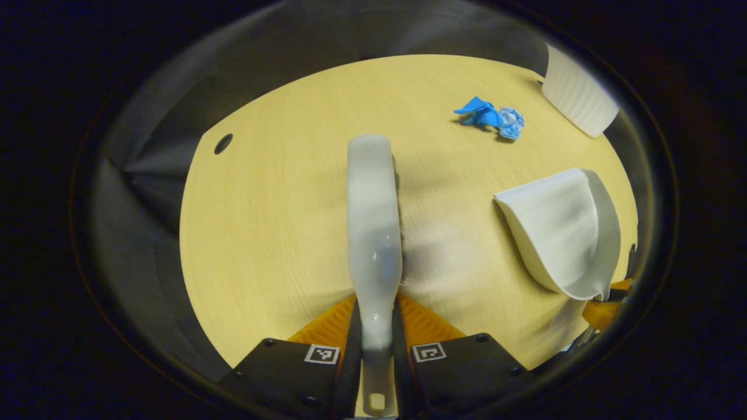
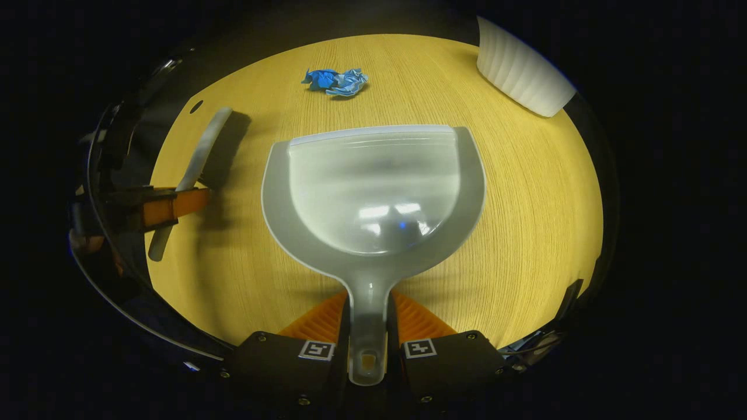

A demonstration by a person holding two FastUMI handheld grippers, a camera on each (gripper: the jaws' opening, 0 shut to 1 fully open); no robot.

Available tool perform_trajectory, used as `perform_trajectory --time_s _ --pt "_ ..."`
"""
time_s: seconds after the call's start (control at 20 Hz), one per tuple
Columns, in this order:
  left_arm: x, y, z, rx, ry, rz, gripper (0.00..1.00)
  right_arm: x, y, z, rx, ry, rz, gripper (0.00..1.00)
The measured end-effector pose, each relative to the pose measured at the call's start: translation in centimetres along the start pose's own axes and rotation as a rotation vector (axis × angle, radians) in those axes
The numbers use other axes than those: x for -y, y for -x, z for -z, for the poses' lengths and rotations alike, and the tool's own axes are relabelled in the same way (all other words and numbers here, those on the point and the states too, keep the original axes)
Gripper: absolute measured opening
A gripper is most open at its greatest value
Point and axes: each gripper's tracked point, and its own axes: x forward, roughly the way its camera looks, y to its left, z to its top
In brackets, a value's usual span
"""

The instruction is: Pick up the small broom and dustpan from the desktop, sweep the trash into the dustpan with the broom, and then empty the trash into the garbage bin.

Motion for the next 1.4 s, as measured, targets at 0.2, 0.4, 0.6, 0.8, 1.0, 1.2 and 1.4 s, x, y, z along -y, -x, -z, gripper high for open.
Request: perform_trajectory --time_s 0.2,0.4,0.6,0.8,1.0,1.2,1.4 --pt "-0.2 -0.5 -4.1 0.026 -0.084 0.007 0.34 -0.1 0.0 0.0 -0.004 -0.002 -0.005 0.29" --pt "0.2 -1.4 -7.7 0.033 -0.214 -0.001 0.33 0.0 0.0 0.0 -0.013 -0.003 -0.012 0.29" --pt "1.2 -2.2 -10.5 0.027 -0.342 0.007 0.31 -0.1 0.0 0.1 -0.017 -0.006 -0.016 0.29" --pt "3.5 -3.1 -12.5 0.038 -0.455 0.046 0.31 -0.1 0.1 0.1 -0.021 -0.009 -0.023 0.29" --pt "6.1 -3.1 -13.9 0.058 -0.537 0.106 0.31 -0.4 0.3 0.1 -0.025 -0.008 -0.030 0.29" --pt "8.8 -2.7 -14.1 0.066 -0.632 0.174 0.34 -0.1 0.1 0.1 -0.024 -0.008 -0.038 0.29" --pt "10.5 -2.8 -14.7 0.086 -0.750 0.218 0.31 -0.1 0.0 0.2 -0.024 -0.008 -0.044 0.29"
